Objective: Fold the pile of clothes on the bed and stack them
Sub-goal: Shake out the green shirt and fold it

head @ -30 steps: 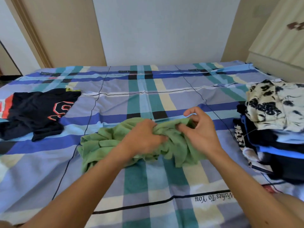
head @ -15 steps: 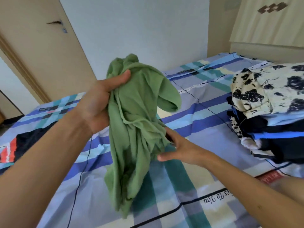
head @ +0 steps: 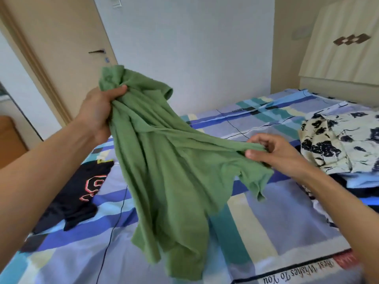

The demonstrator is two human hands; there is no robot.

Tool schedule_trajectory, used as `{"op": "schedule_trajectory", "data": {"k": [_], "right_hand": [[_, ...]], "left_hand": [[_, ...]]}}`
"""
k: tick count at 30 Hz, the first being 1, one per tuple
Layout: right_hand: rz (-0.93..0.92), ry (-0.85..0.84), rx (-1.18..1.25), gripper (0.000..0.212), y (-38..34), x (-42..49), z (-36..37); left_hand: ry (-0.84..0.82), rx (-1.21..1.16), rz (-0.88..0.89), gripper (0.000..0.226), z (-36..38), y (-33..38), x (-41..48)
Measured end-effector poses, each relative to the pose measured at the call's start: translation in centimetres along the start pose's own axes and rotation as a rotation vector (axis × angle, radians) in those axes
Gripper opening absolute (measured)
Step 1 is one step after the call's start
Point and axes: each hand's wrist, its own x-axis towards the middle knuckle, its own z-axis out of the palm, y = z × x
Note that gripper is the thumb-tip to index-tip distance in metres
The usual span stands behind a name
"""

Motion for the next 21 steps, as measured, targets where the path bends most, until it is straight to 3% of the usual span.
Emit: {"op": "schedule_trajectory", "data": {"k": [4, 7, 13, 16, 18, 21], "right_hand": [[-0.091, -0.001, -0.396, 0.023, -5.6, 4.3, -2.3], [-0.247, 0.059, -0.655, 0.024, -10.9, 7.7, -2.4], [-0.463, 0.166, -0.734, 0.016, -19.9, 9.5, -1.7], [-0.543, 0.219, -0.756, 0.013, -23.3, 8.4, -2.2], [-0.540, 0.226, -0.734, 0.012, -24.9, 8.1, -2.5], [-0.393, 0.152, -0.701, 0.006, -26.2, 8.8, -2.5]], "left_hand": [[0.062, 0.009, 0.037, 0.027, -3.5, 0.3, 1.2], [-0.017, -0.045, 0.044, 0.025, -5.2, 0.8, 0.8], [-0.117, -0.003, 0.075, 0.035, -6.1, 3.0, -3.2], [-0.143, 0.073, 0.262, 0.041, -6.8, 4.9, -5.0], [-0.134, 0.098, 0.406, 0.056, -7.4, 6.1, -6.2], [-0.222, 0.199, 0.550, 0.068, -7.7, 6.9, -7.2]]}}
